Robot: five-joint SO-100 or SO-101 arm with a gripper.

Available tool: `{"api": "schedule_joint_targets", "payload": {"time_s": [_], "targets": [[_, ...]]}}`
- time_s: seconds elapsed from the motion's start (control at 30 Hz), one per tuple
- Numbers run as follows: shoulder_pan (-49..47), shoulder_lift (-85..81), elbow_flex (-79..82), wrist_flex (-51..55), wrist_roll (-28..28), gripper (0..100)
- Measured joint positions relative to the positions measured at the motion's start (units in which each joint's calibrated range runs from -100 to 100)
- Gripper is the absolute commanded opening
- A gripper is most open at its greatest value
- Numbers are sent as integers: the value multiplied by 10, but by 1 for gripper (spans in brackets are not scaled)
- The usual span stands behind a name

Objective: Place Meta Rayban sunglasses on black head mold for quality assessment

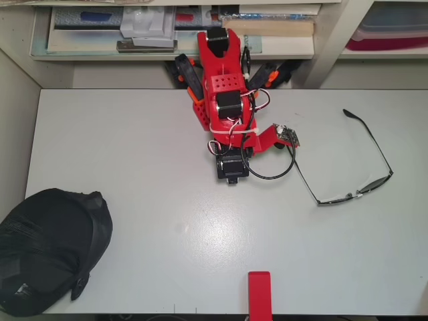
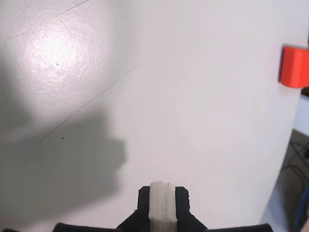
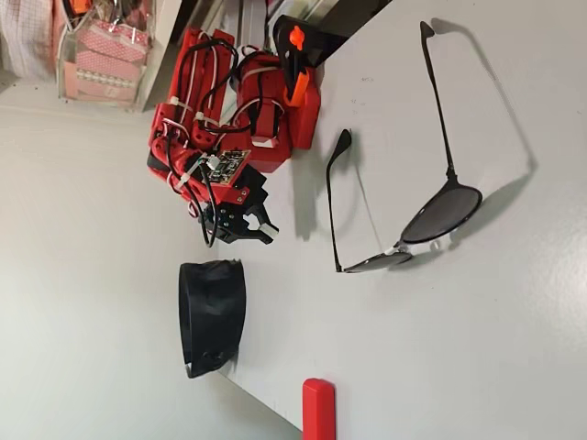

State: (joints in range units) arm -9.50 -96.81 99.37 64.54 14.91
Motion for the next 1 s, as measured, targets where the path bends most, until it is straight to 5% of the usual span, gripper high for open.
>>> {"api": "schedule_joint_targets", "payload": {"time_s": [0.27,0.4,0.43,0.6,0.8,1.0], "targets": [[-36,-3,0,-2,52,9],[-35,-3,0,-7,57,62],[-35,-3,0,-9,57,69],[-29,8,-21,-11,54,45],[-27,160,-181,-6,87,50],[-29,477,-467,119,83,51]]}}
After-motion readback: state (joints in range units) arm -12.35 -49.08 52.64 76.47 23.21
